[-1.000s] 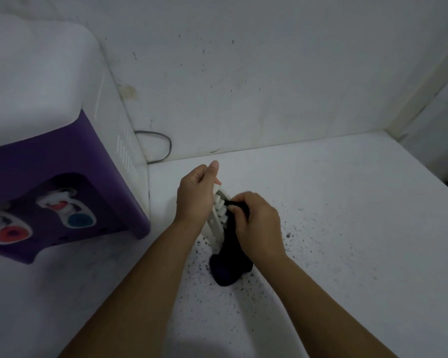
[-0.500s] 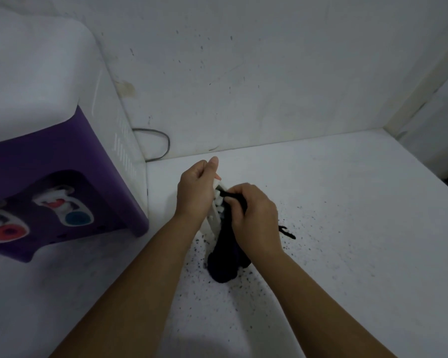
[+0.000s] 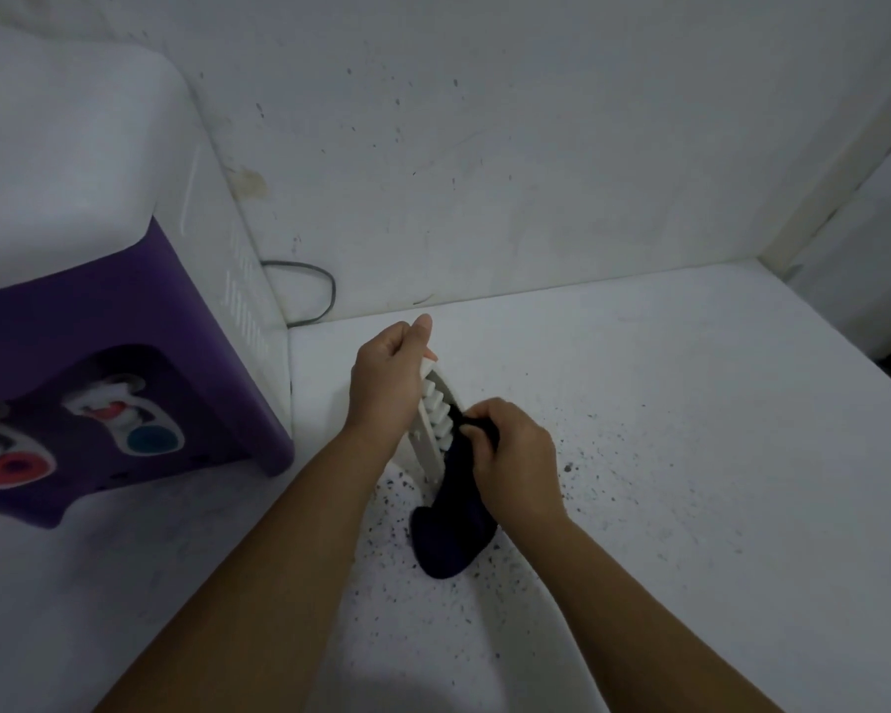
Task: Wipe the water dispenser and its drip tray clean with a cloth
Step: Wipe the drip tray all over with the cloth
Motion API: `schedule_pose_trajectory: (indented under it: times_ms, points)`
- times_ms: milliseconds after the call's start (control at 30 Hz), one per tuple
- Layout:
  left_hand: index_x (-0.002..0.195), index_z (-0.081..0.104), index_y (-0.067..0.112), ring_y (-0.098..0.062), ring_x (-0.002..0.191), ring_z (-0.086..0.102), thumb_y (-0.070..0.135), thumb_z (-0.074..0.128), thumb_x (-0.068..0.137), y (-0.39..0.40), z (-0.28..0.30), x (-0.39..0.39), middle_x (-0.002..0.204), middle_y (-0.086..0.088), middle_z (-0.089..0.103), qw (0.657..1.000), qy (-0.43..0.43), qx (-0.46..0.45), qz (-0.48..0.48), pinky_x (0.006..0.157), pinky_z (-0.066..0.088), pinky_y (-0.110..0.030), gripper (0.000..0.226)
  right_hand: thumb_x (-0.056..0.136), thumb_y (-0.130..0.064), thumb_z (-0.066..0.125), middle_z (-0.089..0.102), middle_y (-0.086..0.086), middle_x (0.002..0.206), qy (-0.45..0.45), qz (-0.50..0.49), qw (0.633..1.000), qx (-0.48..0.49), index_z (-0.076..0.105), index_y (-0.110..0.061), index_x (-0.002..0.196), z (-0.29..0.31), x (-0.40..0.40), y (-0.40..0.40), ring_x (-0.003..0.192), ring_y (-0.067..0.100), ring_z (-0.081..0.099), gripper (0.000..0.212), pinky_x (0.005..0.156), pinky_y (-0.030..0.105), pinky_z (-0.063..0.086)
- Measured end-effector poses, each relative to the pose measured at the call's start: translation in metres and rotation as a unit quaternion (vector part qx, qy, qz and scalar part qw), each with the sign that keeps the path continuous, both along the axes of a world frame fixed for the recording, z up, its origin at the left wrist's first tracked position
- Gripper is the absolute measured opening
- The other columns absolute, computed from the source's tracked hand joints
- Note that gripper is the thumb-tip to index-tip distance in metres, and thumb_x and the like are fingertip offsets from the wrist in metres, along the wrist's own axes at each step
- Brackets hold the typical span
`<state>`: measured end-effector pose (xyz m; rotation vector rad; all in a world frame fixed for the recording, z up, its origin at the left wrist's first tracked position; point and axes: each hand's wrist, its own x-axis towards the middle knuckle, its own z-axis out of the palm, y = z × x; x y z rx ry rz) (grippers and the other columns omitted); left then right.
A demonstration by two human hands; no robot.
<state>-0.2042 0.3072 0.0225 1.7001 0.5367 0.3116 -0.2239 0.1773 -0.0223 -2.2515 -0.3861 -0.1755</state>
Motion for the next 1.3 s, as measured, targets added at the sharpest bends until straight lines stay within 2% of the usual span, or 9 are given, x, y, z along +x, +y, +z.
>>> schedule_pose_trajectory:
  times_ms: [167,367,533,633,733,933,1067,1167,1300]
  points:
    - [0.064,0.053,0.014,-0.015,0.065,0.05,0.043,0.051,0.093,0.002,-0.002,0.001,0.065,0.002,0.057,1.0,-0.005,-0.013,0.0,0.069,0.043,-0.031,0.041,0.088,-0.009,0.062,0.068,-0.004,0.085,-0.065,0.012,0.995,0.08,0.069,-0.014,0.092,0.038,0.005,0.019,0.079,0.007,0.06,0.01,0.075,0.016,0.047]
    - [0.075,0.056,0.001,-0.005,0.052,0.043,0.04,0.05,0.095,0.002,-0.002,0.001,0.056,0.011,0.053,1.0,-0.012,-0.002,0.003,0.048,0.037,-0.012,0.044,0.087,-0.006,0.063,0.067,-0.004,0.078,0.034,-0.02,0.998,0.044,0.068,-0.014,0.085,0.002,-0.001,0.0,0.072,0.007,0.06,0.009,0.072,0.03,0.052]
    - [0.072,0.054,0.007,-0.014,0.064,0.049,0.041,0.051,0.094,0.002,-0.003,0.003,0.062,0.008,0.057,1.0,-0.01,-0.025,0.003,0.067,0.042,-0.028,0.041,0.087,-0.01,0.064,0.069,-0.006,0.082,-0.038,0.013,0.996,0.078,0.07,-0.015,0.09,0.029,0.008,0.013,0.076,0.006,0.061,0.008,0.072,0.016,0.048]
    - [0.071,0.054,0.008,-0.009,0.059,0.046,0.041,0.05,0.094,0.004,-0.002,0.004,0.063,0.008,0.056,1.0,-0.005,-0.015,0.0,0.061,0.04,-0.021,0.04,0.087,-0.008,0.062,0.068,-0.002,0.082,-0.037,0.014,0.998,0.045,0.068,-0.013,0.089,0.008,0.009,0.007,0.077,0.012,0.061,0.008,0.072,0.024,0.049]
    - [0.067,0.051,0.011,-0.004,0.048,0.04,0.042,0.05,0.095,0.004,-0.002,0.003,0.061,0.006,0.051,1.0,-0.001,-0.008,-0.001,0.052,0.036,-0.019,0.042,0.087,-0.004,0.061,0.067,0.001,0.078,0.047,-0.004,0.999,-0.004,0.068,-0.012,0.083,-0.025,0.001,-0.009,0.073,0.015,0.06,0.011,0.069,0.03,0.05]
    - [0.063,0.051,0.014,-0.016,0.064,0.044,0.043,0.052,0.093,0.003,-0.003,0.005,0.073,-0.009,0.05,0.999,-0.002,-0.031,0.01,0.063,0.037,-0.027,0.042,0.088,-0.009,0.063,0.068,-0.005,0.079,-0.021,-0.001,0.999,0.047,0.068,-0.014,0.086,0.001,0.01,0.003,0.073,0.006,0.06,0.008,0.07,0.016,0.047]
    - [0.072,0.054,0.008,-0.011,0.06,0.045,0.041,0.052,0.094,0.009,-0.006,0.003,0.066,0.001,0.052,0.999,-0.013,-0.046,0.014,0.058,0.038,-0.022,0.039,0.089,-0.007,0.06,0.068,0.002,0.08,0.094,-0.015,0.995,-0.015,0.067,-0.011,0.085,-0.036,0.0,-0.011,0.072,0.013,0.06,0.009,0.067,0.026,0.049]
    - [0.07,0.053,0.009,-0.003,0.05,0.044,0.041,0.052,0.094,0.01,-0.008,0.001,0.061,0.006,0.051,0.999,-0.02,-0.045,0.008,0.052,0.038,-0.015,0.04,0.091,-0.009,0.059,0.07,0.005,0.085,0.168,-0.01,0.984,-0.058,0.068,-0.01,0.09,-0.045,-0.004,-0.016,0.071,0.011,0.057,0.009,0.065,0.021,0.044]
    - [0.068,0.053,0.01,-0.001,0.047,0.044,0.039,0.053,0.094,0.009,-0.009,0.003,0.06,0.007,0.051,0.999,-0.025,-0.044,0.016,0.049,0.038,-0.011,0.039,0.09,-0.012,0.059,0.066,-0.002,0.077,0.065,-0.025,0.998,0.008,0.067,-0.013,0.086,-0.016,0.005,0.002,0.069,0.008,0.057,0.008,0.063,0.016,0.044]
